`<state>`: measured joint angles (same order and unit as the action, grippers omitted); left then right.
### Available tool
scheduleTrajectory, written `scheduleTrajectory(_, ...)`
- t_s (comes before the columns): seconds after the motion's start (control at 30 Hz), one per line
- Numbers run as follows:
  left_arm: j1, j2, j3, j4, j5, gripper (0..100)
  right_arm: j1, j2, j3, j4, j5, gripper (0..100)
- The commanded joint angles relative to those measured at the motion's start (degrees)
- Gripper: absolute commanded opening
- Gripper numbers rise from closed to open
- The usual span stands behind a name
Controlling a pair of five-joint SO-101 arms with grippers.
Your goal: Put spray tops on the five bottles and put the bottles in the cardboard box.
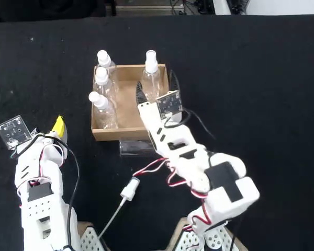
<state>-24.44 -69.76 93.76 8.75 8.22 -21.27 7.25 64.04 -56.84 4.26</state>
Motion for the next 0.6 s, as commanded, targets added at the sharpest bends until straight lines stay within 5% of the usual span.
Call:
scheduleTrajectory(0.0, 0.57, -0.44, -0.75, -1.32, -0.62, 25, -0.35, -5.76, 0.75, 2.2, -0.35, 32.5)
scheduleTrajectory(0.27, 0.66, -0.44, -0.66, -1.32, -0.62, 25, 1.32, -21.14, 4.79, 21.19, -0.44, 32.4)
scheduleTrajectory(0.57, 0.66, -0.44, -0.48, -1.32, -0.62, 25, 6.95, -45.23, 0.57, 59.34, -0.44, 21.7)
